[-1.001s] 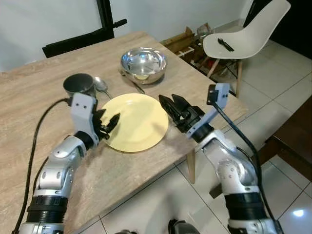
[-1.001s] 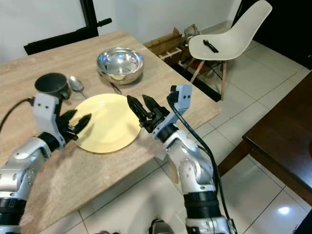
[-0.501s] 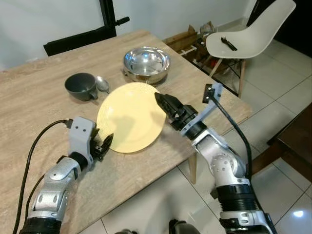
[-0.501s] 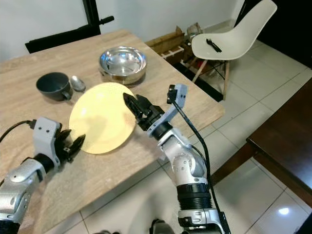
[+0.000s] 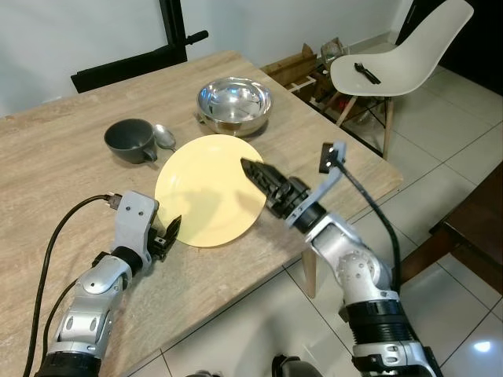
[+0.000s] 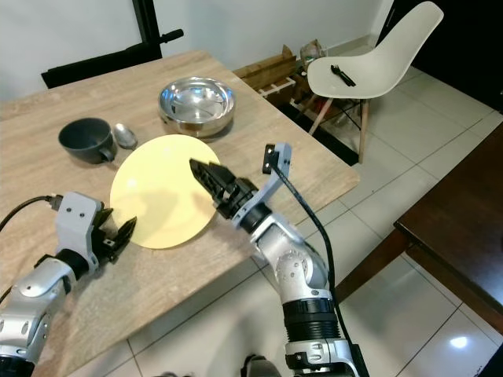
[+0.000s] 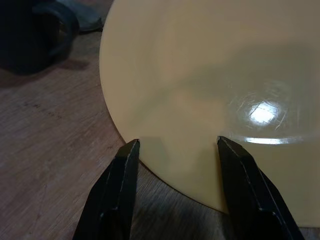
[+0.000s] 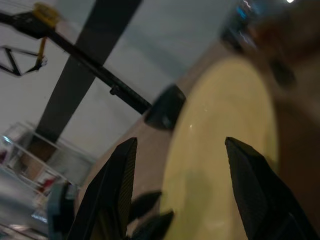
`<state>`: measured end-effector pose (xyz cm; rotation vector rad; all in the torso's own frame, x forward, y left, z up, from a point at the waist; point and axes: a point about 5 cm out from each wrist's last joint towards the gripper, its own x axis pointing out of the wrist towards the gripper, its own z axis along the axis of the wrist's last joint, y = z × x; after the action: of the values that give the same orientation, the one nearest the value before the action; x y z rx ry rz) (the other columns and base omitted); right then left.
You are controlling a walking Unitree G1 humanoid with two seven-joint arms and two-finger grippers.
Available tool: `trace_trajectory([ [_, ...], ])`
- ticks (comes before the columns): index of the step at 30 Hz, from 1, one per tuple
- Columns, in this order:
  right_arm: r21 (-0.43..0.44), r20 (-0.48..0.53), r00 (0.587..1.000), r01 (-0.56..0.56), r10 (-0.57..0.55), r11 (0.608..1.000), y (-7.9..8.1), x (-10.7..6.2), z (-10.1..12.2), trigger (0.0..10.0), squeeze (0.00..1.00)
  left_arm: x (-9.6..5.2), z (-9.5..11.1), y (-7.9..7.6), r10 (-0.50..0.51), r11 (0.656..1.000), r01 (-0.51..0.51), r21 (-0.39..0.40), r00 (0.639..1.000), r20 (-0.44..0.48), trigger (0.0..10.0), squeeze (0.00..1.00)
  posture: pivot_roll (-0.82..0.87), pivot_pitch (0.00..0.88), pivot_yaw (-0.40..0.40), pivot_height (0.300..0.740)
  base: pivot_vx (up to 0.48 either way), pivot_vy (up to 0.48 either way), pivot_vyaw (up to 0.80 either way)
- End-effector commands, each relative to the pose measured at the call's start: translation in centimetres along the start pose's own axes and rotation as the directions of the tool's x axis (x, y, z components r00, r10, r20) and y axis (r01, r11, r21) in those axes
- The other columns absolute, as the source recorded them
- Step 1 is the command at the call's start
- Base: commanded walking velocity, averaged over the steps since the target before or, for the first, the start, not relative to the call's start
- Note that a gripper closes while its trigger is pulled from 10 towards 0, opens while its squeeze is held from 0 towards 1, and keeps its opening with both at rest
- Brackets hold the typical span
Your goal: Setting the table
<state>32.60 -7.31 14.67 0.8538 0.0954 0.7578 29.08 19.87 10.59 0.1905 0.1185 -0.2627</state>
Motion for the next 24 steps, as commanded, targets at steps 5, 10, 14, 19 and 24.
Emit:
trace_trajectory([
  [5, 0.217, -0.079, 0.994, -0.051, 0.069, 0.975, 0.0, 0.4, -3.3, 10.0, 0.0, -1.3, -2.8, 0.1, 0.011, 1.0, -0.013, -0.017, 0.992, -0.129, 10.0, 0.0, -0.02, 0.097, 0.036, 0.74, 0.0, 0.0, 0.0],
  [10, 0.379, -0.131, 0.968, -0.149, 0.212, 0.914, 2.0, 1.3, -5.8, 10.0, 0.0, -1.8, -2.9, 0.4, 0.017, 1.0, -0.019, -0.015, 0.992, -0.128, 10.0, 0.0, -0.01, 0.097, 0.035, 0.74, 0.0, 0.0, 0.0],
  [14, 0.426, -0.134, 0.96, -0.17, 0.247, 0.889, 2.7, 1.6, -6.5, 5.5, 0.0, -2.0, -3.0, 0.4, 0.022, 1.0, -0.024, -0.015, 0.991, -0.13, 10.0, 0.0, 0.0, 0.099, 0.026, 0.74, 0.0, 0.0, 0.0],
  [19, 0.462, -0.109, 0.949, -0.214, 0.294, 0.861, 3.3, 1.7, -6.4, 0.0, 0.0, -2.2, -3.1, 0.2, 0.02, 1.0, -0.023, -0.017, 0.991, -0.133, 10.0, 0.0, -0.01, 0.102, 0.025, 0.74, 0.0, 0.0, 0.0],
  [24, 0.479, -0.107, 0.942, -0.23, 0.317, 0.847, 3.5, 1.6, -6.4, 0.0, 0.0, -2.2, -3.1, 0.1, 0.02, 1.0, -0.023, -0.02, 0.991, -0.133, 10.0, 0.0, -0.01, 0.104, 0.021, 0.74, 0.0, 0.0, 0.0],
])
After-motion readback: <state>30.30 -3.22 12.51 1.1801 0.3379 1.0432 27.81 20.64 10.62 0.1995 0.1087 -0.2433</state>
